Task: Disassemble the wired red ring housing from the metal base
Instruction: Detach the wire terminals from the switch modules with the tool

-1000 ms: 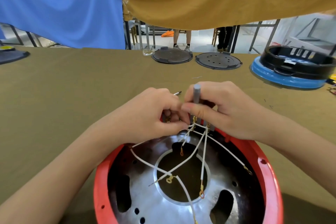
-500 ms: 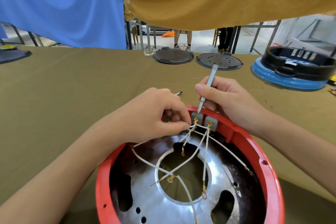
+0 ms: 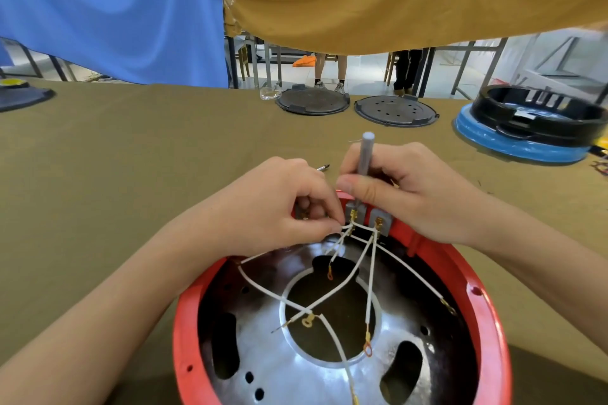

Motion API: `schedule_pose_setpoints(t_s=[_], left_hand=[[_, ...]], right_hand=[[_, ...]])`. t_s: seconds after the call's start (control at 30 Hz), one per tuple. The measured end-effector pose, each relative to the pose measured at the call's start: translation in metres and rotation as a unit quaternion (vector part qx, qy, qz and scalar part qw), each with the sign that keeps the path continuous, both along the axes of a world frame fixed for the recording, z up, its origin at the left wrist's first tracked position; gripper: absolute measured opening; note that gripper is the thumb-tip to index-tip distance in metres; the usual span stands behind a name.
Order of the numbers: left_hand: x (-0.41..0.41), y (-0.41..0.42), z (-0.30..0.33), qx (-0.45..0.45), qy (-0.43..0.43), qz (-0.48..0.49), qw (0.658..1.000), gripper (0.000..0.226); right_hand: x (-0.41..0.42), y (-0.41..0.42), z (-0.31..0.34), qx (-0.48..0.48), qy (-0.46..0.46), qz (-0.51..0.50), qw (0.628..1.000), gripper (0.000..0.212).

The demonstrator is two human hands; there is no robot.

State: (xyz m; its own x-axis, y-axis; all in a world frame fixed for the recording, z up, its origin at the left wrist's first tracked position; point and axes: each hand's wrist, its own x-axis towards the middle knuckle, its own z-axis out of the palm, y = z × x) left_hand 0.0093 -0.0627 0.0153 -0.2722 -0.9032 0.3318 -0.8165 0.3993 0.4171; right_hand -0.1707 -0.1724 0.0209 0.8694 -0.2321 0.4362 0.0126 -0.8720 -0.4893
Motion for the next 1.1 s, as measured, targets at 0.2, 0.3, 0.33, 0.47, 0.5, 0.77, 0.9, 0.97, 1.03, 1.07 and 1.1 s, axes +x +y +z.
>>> schedule_pose_setpoints(t_s=[0.2,0.3,0.33,0.47,0.5,0.77,0.9,0.97,1.03,1.07,1.1], left_hand=[[0.0,0.001,0.001,0.0,-0.005,-0.006,1.0,0.004],[-0.001,0.001,0.002,0.007,-0.009,-0.007,1.0,0.003],[-0.001,0.001,0.002,0.007,-0.01,-0.007,1.0,0.003],[-0.001,0.001,0.002,0.008,-0.006,-0.006,1.0,0.004],[-0.001,0.002,0.002,0.009,-0.005,-0.005,1.0,0.004],[0.0,0.001,0.001,0.007,-0.006,-0.01,1.0,0.004],[0.0,0.002,0.001,0.013,-0.003,-0.012,1.0,0.004],[0.0,0.002,0.001,0.019,-0.002,-0.011,1.0,0.005],[0.0,0.002,0.001,0.024,0.001,-0.013,1.0,0.006],[0.0,0.001,0.001,0.026,0.002,-0.014,1.0,0.006],[0.0,0.001,0.001,0.027,0.001,-0.015,1.0,0.007]], right_hand=[[0.001,-0.006,-0.007,0.241,-0.048,-0.006,0.969,0.021],[0.0,-0.008,-0.009,0.288,-0.051,-0.021,0.956,0.02],[0.001,-0.009,-0.01,0.291,-0.05,-0.023,0.955,0.02],[0.001,-0.012,-0.014,0.342,-0.035,-0.037,0.938,0.022],[0.0,-0.012,-0.013,0.336,-0.036,-0.038,0.94,0.022],[0.001,-0.009,0.002,0.112,0.006,-0.022,0.993,0.022],[0.005,-0.016,-0.002,0.267,0.011,-0.043,0.963,0.022],[0.009,-0.02,-0.006,0.305,0.024,-0.051,0.951,0.023],[0.011,-0.023,-0.01,0.353,0.029,-0.043,0.934,0.024],[0.011,-0.024,-0.011,0.372,0.032,-0.037,0.927,0.024],[0.011,-0.025,-0.012,0.389,0.033,-0.033,0.92,0.025]])
